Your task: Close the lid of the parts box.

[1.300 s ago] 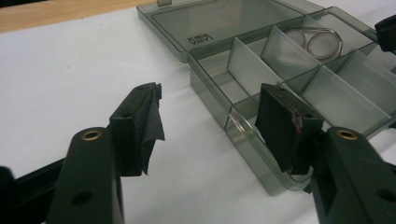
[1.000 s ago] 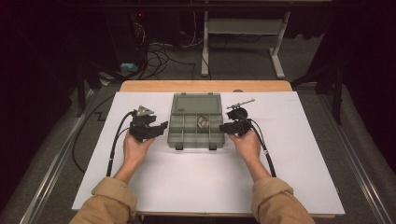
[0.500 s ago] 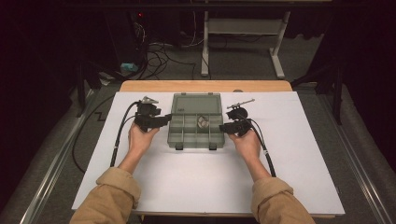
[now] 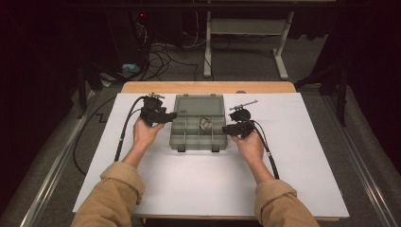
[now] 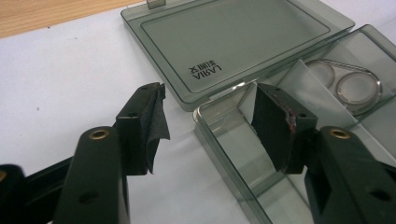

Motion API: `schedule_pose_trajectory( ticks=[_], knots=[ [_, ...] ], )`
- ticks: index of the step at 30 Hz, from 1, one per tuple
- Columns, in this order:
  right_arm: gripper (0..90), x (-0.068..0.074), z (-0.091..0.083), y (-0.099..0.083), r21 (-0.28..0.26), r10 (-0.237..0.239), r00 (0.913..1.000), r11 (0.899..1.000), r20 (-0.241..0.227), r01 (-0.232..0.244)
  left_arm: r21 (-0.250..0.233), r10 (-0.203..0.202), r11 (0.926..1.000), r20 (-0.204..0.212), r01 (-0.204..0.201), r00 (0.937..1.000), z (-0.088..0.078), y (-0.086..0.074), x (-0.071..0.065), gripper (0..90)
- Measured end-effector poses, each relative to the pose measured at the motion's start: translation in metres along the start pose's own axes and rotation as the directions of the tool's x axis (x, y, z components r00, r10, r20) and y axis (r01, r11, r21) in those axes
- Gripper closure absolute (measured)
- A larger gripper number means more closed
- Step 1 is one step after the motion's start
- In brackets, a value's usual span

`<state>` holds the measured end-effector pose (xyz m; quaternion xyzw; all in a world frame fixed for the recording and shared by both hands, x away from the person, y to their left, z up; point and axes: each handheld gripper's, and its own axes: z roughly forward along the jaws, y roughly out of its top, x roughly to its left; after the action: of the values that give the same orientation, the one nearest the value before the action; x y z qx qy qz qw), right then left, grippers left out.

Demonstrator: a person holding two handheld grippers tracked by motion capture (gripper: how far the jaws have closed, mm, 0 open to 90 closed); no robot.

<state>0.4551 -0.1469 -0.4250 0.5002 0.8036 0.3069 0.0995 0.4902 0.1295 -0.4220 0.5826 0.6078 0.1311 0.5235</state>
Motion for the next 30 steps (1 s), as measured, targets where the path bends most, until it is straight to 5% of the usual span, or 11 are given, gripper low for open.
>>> schedule_pose_trajectory(
  ticks=[7,8,9,11,13,16,17,30],
  knots=[
    [71.9,0.000,0.000,0.000,0.002,0.002,1.0000,1.000,-0.002,-0.002,0.033,-0.050,0.9982,-0.006,0.050,0.9987,0.014,0.009,0.003,44.0],
    [71.9,0.000,0.000,0.000,0.002,0.002,1.0000,1.000,-0.002,-0.002,0.131,0.034,0.9908,0.014,-0.035,0.9993,0.009,0.012,0.010,44.0],
    [71.9,0.000,0.000,0.000,0.002,0.000,1.0000,1.000,-0.002,0.000,0.051,-0.077,0.9957,-0.005,0.078,0.9970,0.018,0.012,0.004,44.0],
    [71.9,0.000,0.000,0.001,0.003,-0.004,1.0000,1.000,-0.002,0.004,0.068,-0.090,0.9936,-0.003,0.090,0.9959,0.022,0.015,0.005,43.9],
    [71.9,0.000,0.000,0.001,0.004,-0.003,1.0000,1.000,-0.003,0.003,0.153,-0.013,0.9881,0.013,0.011,0.9998,0.021,0.018,0.011,44.2],
    [71.9,-0.001,0.000,0.001,0.004,-0.003,1.0000,1.000,-0.004,0.003,0.182,-0.021,0.9832,0.007,0.020,0.9997,0.028,0.020,0.012,44.3],
    [71.9,-0.001,0.000,0.001,0.004,-0.003,1.0000,1.000,-0.003,0.003,0.101,-0.119,0.9876,-0.019,0.120,0.9927,0.037,0.020,0.006,44.3],
    [72.0,-0.001,0.000,0.001,0.004,-0.008,0.9999,1.000,-0.007,0.008,0.173,-0.208,0.9614,-0.053,0.214,0.9768,0.058,0.018,0.017,45.9]
  ],
)
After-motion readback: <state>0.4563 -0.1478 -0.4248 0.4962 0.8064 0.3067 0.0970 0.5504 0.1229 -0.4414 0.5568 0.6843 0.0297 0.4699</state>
